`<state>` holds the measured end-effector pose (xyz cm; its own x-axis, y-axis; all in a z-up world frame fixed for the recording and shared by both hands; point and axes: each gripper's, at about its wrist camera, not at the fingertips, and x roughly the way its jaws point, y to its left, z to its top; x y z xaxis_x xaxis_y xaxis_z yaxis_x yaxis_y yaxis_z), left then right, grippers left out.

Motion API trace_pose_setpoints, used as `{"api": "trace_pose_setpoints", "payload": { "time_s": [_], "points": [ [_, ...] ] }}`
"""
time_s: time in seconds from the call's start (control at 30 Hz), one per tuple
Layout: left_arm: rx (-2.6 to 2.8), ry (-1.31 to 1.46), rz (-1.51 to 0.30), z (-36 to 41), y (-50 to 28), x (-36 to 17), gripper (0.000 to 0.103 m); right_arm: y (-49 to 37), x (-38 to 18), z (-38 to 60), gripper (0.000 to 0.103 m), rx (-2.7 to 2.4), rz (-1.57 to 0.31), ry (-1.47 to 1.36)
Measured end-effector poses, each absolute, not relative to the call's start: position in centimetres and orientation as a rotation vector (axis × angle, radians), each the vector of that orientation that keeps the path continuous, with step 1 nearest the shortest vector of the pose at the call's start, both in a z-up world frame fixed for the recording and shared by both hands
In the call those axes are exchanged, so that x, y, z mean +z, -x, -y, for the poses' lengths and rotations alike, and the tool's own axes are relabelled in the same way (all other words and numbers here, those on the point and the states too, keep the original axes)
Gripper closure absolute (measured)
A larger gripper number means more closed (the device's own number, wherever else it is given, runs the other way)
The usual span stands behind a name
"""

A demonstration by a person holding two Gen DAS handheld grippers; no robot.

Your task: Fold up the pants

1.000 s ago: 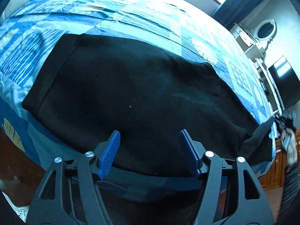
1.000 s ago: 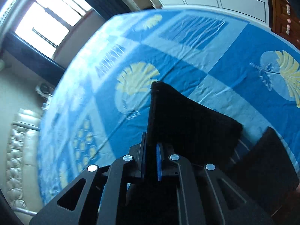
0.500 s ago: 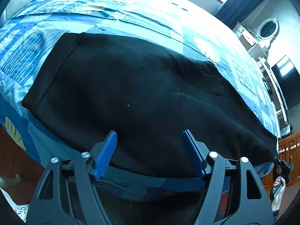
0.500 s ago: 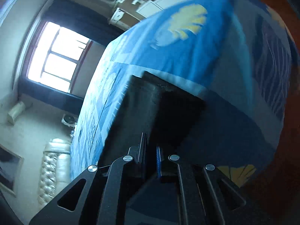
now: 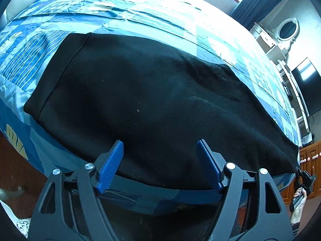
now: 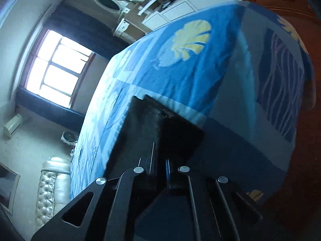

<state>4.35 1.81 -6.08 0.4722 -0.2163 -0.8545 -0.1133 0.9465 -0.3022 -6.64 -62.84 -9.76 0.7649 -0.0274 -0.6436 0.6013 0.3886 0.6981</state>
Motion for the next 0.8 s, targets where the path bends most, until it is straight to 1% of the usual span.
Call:
{"api": "trace_pose_setpoints", "payload": {
  "time_s": [0.1, 0.17, 0.23, 0.27, 0.3, 0.33, 0.37, 0.4, 0.47, 0.6, 0.63, 0.7, 0.73, 0.77, 0.8],
  "points": [
    [-0.074, 0.328, -1.086, -1.7, -4.4, -6.2, 0.026, 7.3, -10.8, 63.2, 0.098, -0.41, -0.561, -1.185],
    [-0.078, 0.325, -1.087, -1.6, -4.5, -6.2, 0.025, 7.8, -10.2, 63.4, 0.097, -0.418, -0.55, -1.204],
    [-0.084, 0.322, -1.087, -1.6, -4.5, -6.2, 0.025, 8.0, -8.5, 63.6, 0.091, -0.461, -0.565, -1.137],
    [-0.086, 0.318, -1.086, -1.5, -4.5, -6.2, 0.024, 8.0, -7.6, 63.8, 0.086, -0.478, -0.575, -1.087],
    [-0.088, 0.314, -1.085, -1.5, -4.5, -6.2, 0.023, 7.6, -6.4, 64.1, 0.083, -0.496, -0.589, -1.022],
    [-0.088, 0.31, -1.085, -1.4, -4.5, -6.2, 0.023, 7.1, -5.5, 64.4, 0.076, -0.513, -0.598, -0.969],
    [-0.089, 0.309, -1.085, -1.4, -4.5, -6.2, 0.022, 6.4, -4.6, 64.7, 0.067, -0.519, -0.606, -0.925],
    [-0.09, 0.309, -1.085, -1.4, -4.5, -6.2, 0.021, 5.2, -3.9, 65.2, 0.063, -0.501, -0.618, -0.884],
    [-0.089, 0.314, -1.083, -1.3, -4.5, -6.2, 0.02, 2.8, -3.3, 65.9, 0.045, -0.46, -0.646, -0.828],
    [-0.08, 0.309, -1.08, -1.1, -4.4, -6.3, 0.019, -3.0, -4.2, 67.0, 0.04, -0.382, -0.763, -0.728],
    [-0.078, 0.306, -1.079, -1.0, -4.4, -6.3, 0.019, -3.7, -4.8, 66.9, 0.036, -0.374, -0.792, -0.719],
    [-0.072, 0.296, -1.079, -0.8, -4.4, -6.3, 0.018, -5.5, -6.5, 66.7, 0.035, -0.35, -0.881, -0.69],
    [-0.071, 0.293, -1.079, -0.8, -4.5, -6.4, 0.018, -5.9, -7.1, 66.3, 0.037, -0.33, -0.907, -0.681],
    [-0.068, 0.286, -1.078, -0.6, -4.5, -6.4, 0.017, -6.4, -7.6, 65.8, 0.062, -0.305, -0.93, -0.665],
    [-0.067, 0.28, -1.078, -0.5, -4.5, -6.4, 0.016, -6.7, -7.7, 65.0, 0.071, -0.31, -0.955, -0.627]
  ]
}}
